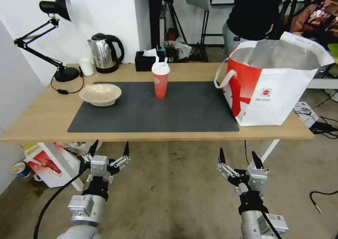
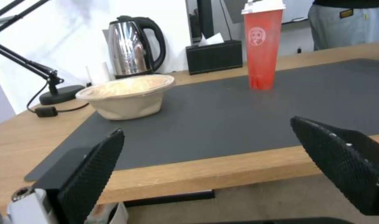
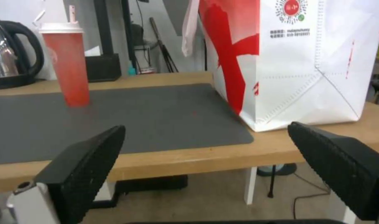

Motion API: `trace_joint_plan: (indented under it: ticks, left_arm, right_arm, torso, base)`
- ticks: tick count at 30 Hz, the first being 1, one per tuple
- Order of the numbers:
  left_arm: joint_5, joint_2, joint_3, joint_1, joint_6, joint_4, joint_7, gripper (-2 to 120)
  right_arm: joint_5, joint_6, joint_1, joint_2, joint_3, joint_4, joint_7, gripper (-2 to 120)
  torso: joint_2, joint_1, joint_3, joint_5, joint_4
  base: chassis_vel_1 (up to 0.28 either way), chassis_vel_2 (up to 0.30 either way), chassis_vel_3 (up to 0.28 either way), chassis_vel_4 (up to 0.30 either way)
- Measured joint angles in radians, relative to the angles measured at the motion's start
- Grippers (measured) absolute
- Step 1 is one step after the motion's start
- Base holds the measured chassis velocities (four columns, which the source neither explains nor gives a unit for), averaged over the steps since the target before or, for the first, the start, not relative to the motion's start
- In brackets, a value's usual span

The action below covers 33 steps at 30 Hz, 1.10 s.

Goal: Pick up the trash from the table and place it into the takeout bag.

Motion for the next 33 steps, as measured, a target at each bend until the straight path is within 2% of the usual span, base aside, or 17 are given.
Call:
trace_joint_plan:
  ticks: [33]
  left_arm:
    - [0.000,0.000,0.000,0.000,0.000,0.000,0.000,100]
  right_arm:
    - [-0.010,0.004,0.035,-0.028,0.023,-0.043,-0.008,100]
  torso:
    - [0.000,0.000,0.000,0.0000,0.0000]
  base:
    - [0.000,0.000,0.000,0.000]
